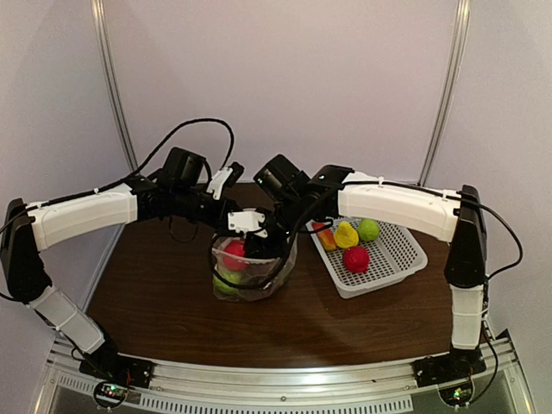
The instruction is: Open the zip-top bag and remove the fake food
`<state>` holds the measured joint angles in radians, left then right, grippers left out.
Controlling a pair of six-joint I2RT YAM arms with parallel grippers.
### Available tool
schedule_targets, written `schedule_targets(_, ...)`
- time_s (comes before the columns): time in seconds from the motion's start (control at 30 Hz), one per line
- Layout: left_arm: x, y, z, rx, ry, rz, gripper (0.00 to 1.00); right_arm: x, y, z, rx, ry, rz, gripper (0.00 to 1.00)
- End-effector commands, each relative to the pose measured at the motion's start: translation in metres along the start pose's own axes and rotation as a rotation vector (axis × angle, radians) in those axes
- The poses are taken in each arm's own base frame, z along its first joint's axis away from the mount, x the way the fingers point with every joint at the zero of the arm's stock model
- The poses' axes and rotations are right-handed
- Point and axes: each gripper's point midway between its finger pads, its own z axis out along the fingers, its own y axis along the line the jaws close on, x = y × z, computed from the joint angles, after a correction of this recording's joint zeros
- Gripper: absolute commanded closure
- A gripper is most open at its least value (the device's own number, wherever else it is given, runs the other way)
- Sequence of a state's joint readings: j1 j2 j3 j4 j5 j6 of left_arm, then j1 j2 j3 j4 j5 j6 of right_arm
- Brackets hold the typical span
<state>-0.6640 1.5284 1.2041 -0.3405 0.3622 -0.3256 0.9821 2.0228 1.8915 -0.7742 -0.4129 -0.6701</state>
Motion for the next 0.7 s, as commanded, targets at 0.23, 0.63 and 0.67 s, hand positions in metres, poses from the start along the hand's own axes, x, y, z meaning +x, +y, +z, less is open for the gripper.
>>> schedule_targets(0.23, 0.001, 0.040, -0.004, -0.067, -0.057, 0.004, 1.00, 0.014, -0.024, 0.043, 0.165, 0.068, -0.061, 0.59)
schedule_targets(0.63, 0.003, 0.070, 0.000, -0.092, -0.046, -0.037, 1.00, 0.023, -0.048, 0.081, 0.276, 0.072, -0.031, 0.42)
schedule_targets(0.67, 0.003, 0.072, 0.001, -0.096, -0.046, -0.039, 1.00, 0.025, -0.050, 0.084, 0.284, 0.069, -0.027, 0.40)
